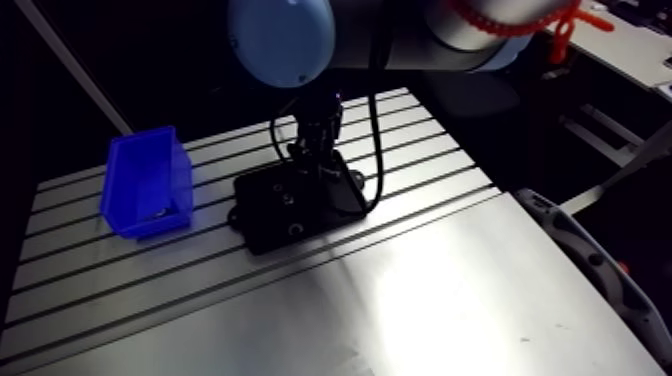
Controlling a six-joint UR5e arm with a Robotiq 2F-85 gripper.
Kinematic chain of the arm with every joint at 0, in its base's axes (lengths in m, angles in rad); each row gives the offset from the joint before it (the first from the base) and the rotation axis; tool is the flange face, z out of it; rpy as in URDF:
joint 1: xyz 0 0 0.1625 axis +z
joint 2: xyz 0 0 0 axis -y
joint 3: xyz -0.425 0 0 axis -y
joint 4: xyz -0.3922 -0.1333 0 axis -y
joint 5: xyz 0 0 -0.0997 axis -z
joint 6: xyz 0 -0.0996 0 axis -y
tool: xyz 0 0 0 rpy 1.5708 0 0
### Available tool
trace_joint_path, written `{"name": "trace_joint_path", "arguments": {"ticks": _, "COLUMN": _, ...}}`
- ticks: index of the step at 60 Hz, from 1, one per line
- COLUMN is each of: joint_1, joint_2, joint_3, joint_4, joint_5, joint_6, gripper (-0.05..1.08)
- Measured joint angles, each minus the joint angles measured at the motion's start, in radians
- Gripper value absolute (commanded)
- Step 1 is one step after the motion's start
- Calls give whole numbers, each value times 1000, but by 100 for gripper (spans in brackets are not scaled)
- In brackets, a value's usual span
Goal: Pick up the M10 bolt from the tray and put it into the blue bin.
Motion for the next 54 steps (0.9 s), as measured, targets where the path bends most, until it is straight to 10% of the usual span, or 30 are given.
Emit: {"name": "trace_joint_path", "arguments": {"ticks": 54, "joint_1": 3, "joint_2": 3, "joint_3": -2, "joint_4": -4, "joint_5": -1, "joint_6": 4, "gripper": 72}}
